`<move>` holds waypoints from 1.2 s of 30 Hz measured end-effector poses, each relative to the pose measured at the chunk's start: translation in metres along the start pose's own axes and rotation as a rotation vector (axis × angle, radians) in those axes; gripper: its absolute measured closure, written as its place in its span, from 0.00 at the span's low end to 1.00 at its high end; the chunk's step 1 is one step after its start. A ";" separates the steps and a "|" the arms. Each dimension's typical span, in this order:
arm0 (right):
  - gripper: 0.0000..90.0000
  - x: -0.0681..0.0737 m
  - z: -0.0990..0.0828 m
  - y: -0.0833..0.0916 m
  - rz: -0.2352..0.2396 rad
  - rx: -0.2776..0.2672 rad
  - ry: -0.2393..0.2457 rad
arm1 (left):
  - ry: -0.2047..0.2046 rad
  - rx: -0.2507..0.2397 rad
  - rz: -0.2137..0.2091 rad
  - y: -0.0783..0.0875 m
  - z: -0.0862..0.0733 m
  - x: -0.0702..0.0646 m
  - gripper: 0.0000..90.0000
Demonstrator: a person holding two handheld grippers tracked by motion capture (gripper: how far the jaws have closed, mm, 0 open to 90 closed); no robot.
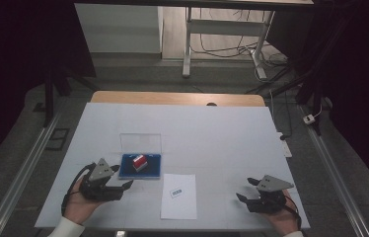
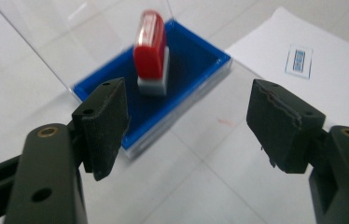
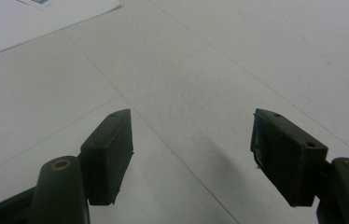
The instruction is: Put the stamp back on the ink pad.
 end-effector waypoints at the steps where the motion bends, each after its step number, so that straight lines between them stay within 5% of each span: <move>1: 0.32 0.000 0.000 0.000 0.000 -0.001 -0.001 | 0.003 0.000 -0.002 -0.001 -0.003 0.000 0.33; 16: 0.32 -0.003 -0.002 0.003 -0.018 -0.014 0.004 | 0.053 0.007 0.007 -0.014 -0.035 0.011 0.33; 36: 0.32 -0.003 -0.001 0.004 -0.019 -0.023 0.012 | 0.041 0.013 0.005 -0.017 -0.033 0.008 0.34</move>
Point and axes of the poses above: each handheld gripper's, and its own axes: y roughly backward along the jaws, z roughly out of its top, x roughly to its left, the point moved 7 cm from there along -y, roughly forward along the jaws, and after that the axes turned 12 degrees about x, right-handed, at the moved point
